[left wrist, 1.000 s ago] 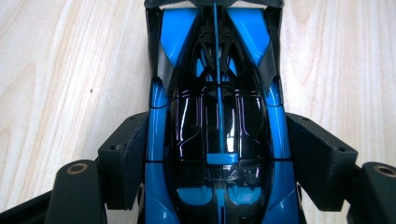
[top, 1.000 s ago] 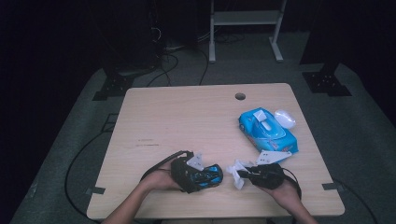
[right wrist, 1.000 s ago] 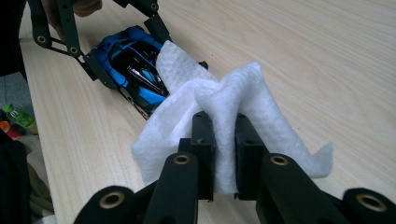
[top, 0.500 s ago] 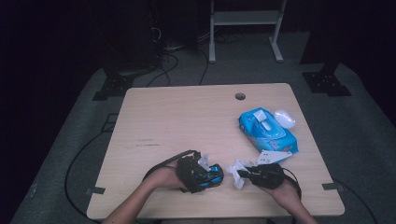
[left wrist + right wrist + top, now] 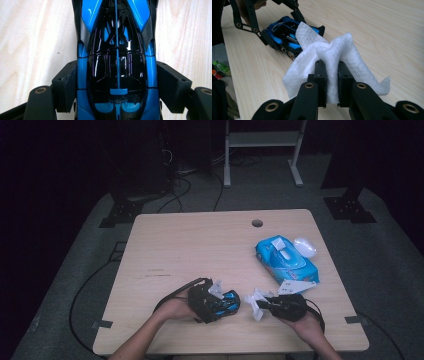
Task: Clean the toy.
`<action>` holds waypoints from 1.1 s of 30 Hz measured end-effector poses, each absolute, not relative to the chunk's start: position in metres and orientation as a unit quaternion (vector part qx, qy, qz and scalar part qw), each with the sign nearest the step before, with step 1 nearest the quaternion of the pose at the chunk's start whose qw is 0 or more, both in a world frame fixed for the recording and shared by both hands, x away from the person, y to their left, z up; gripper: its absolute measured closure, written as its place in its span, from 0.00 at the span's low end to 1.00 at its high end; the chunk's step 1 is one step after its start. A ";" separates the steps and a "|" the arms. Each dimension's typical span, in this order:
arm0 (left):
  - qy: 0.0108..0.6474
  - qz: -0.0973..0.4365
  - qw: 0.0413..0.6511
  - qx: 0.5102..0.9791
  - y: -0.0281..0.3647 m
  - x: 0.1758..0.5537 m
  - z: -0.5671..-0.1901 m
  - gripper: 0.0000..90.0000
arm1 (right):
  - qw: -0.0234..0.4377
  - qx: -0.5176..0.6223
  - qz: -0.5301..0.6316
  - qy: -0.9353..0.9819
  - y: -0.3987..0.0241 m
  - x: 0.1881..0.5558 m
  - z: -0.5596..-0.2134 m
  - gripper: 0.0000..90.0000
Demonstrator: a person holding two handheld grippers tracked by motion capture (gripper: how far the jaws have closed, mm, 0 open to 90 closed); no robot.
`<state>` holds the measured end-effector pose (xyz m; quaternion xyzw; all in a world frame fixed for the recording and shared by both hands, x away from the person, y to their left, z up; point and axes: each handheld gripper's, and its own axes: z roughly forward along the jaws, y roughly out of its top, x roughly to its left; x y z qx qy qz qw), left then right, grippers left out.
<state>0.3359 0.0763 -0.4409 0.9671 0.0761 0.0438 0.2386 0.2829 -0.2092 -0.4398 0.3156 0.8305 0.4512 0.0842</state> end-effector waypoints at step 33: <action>0.155 0.049 0.290 0.943 0.072 0.403 -0.452 0.21 | 0.111 0.375 0.406 0.826 -0.257 0.300 -0.464 0.59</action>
